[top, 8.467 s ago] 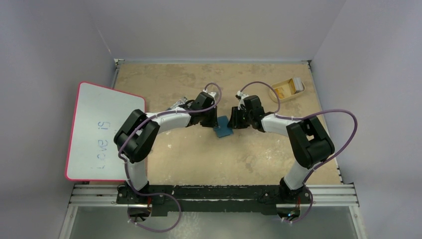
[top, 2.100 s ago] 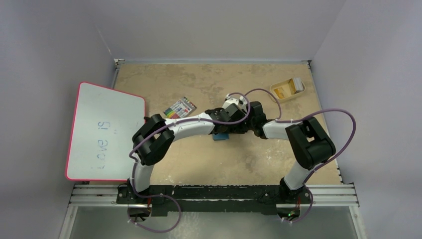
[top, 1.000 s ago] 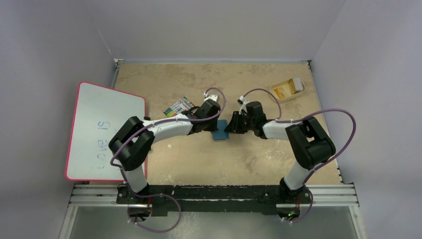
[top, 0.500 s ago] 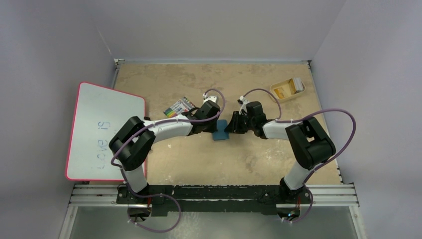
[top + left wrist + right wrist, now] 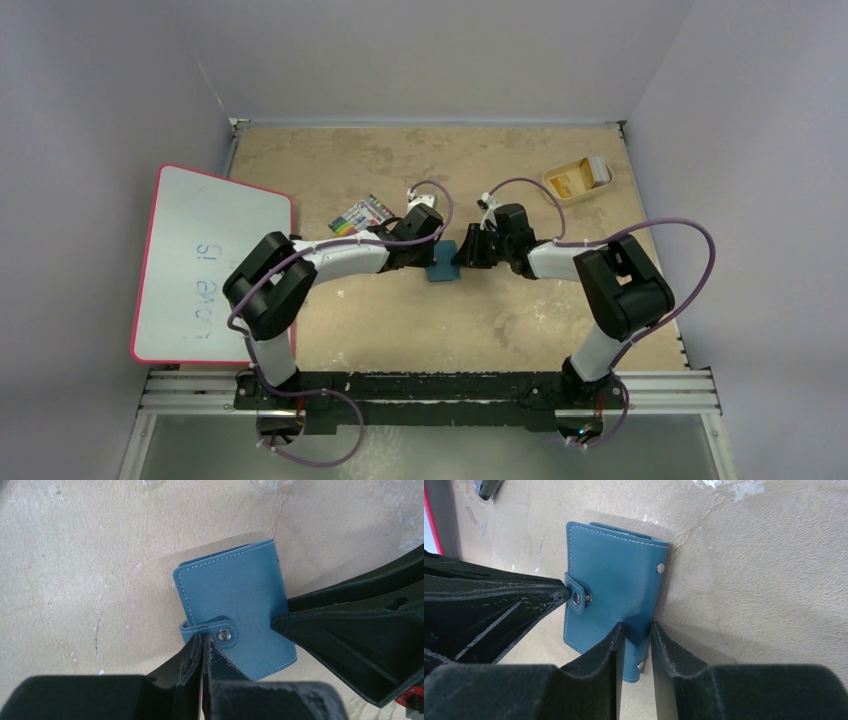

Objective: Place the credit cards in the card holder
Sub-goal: Close the card holder at the center of the board.

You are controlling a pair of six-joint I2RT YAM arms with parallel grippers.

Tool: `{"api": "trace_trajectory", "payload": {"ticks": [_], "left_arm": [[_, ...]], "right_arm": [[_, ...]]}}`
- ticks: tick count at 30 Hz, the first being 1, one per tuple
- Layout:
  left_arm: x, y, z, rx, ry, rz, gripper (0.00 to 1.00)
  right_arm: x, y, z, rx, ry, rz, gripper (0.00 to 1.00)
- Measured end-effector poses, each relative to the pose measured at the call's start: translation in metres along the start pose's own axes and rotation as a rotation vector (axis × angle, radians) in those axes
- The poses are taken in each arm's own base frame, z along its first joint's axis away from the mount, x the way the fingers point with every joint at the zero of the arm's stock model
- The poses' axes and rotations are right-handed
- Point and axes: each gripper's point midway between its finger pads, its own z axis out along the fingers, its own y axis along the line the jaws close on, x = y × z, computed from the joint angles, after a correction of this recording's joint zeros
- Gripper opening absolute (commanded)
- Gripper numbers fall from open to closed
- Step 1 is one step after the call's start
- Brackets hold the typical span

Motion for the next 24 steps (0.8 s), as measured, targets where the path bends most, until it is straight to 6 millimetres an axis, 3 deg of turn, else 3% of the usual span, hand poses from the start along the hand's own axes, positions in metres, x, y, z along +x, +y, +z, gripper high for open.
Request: {"api": "trace_trajectory", "payload": {"ticks": [16,24], "left_arm": [[0.0024,-0.0012,0.0058,0.005,0.004,0.000,0.00],[-0.0002,-0.0038,0.0086,0.015,-0.009,-0.004,0.00]], "right_arm": [[0.0000,0.0000,0.0000,0.000,0.000,0.000,0.28],[0.0034,0.0007,-0.0065,0.013,0.017,0.008,0.32]]}}
